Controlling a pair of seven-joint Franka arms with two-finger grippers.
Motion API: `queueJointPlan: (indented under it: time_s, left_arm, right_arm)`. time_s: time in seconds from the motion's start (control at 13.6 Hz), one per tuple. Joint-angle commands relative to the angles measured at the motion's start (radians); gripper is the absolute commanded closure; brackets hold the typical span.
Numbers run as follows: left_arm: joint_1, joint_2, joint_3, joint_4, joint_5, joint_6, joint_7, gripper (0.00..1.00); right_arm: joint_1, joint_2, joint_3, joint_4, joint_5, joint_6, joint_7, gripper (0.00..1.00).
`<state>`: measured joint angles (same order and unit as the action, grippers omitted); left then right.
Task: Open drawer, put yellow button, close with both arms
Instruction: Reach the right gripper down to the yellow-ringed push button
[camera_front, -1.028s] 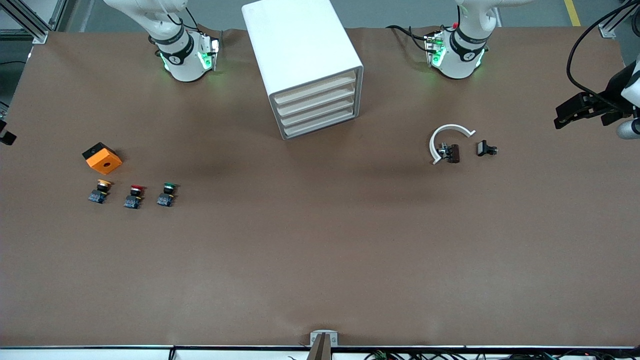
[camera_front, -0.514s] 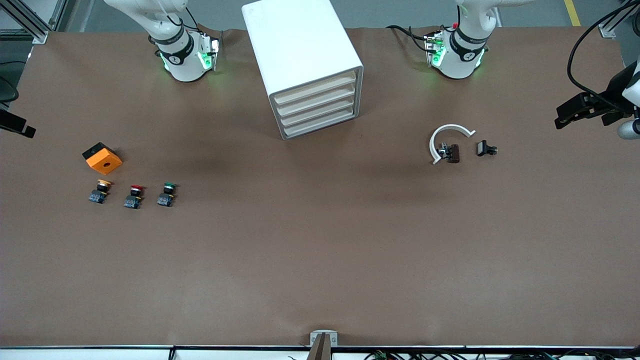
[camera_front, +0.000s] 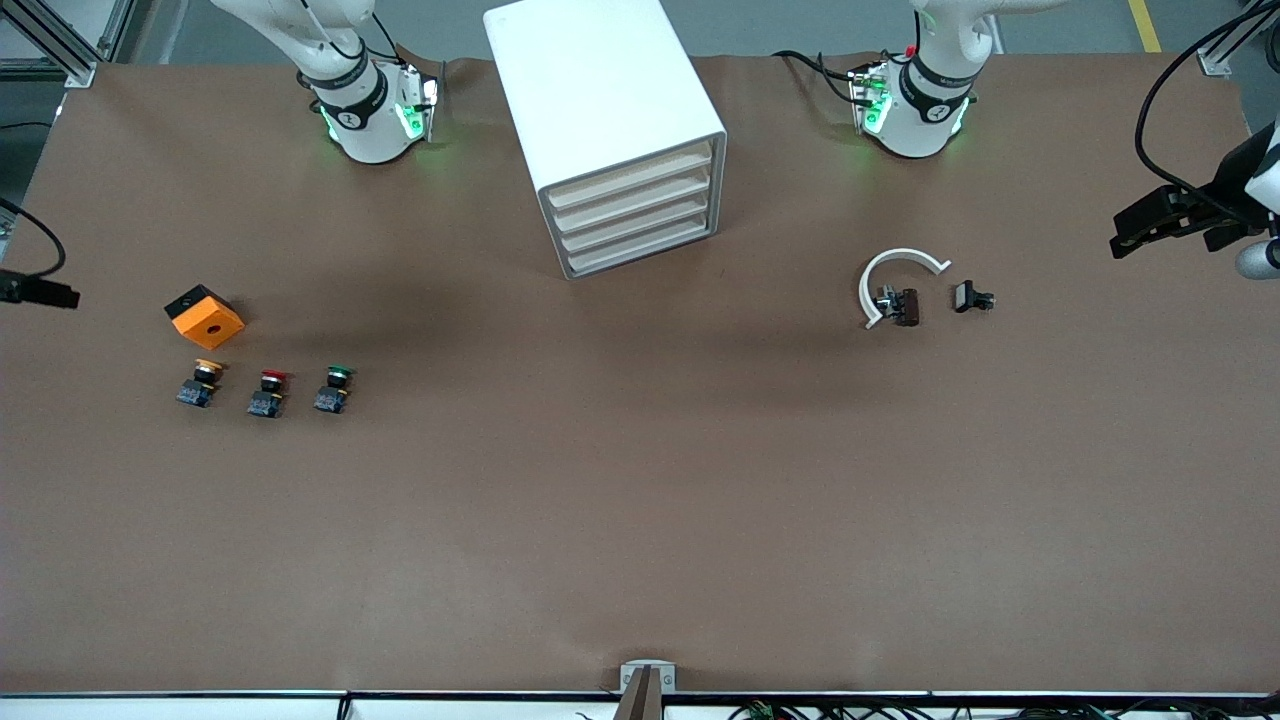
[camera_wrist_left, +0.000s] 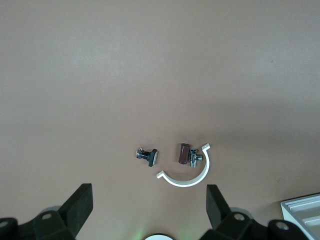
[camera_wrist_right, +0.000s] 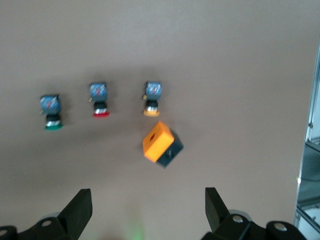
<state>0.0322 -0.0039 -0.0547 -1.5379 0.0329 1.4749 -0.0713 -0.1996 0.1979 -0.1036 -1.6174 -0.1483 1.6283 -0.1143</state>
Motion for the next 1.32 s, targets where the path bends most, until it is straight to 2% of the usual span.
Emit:
queueJointPlan:
  time_s: [0.0,0.29,0.44,1.03,1.25]
  left_arm:
    - [0.0,0.012,0.001,0.027,0.01,-0.021,-0.001,0.0]
    - [0.0,0.012,0.001,0.027,0.01,-0.021,0.001,0.0]
    - [0.0,0.012,0.001,0.027,0.01,-0.021,0.002,0.0]
    - [0.002,0.012,0.001,0.027,0.01,-0.021,0.004,0.0]
    - [0.002,0.012,0.003,0.028,0.013,-0.021,0.004,0.0]
  right_arm:
    - [-0.038,-0.017,0.013,-0.142,-0.024,0.181,-0.011,0.0]
    - [-0.081,-0.008,0.013,-0.338,-0.02,0.468,-0.01,0.0]
    - [-0.096,0.035,0.013,-0.387,-0.02,0.574,-0.01,0.0]
    - [-0.098,0.248,0.015,-0.349,0.024,0.717,-0.01,0.0]
    - [-0.101,0.293,0.016,-0.335,0.026,0.74,-0.01,0.0]
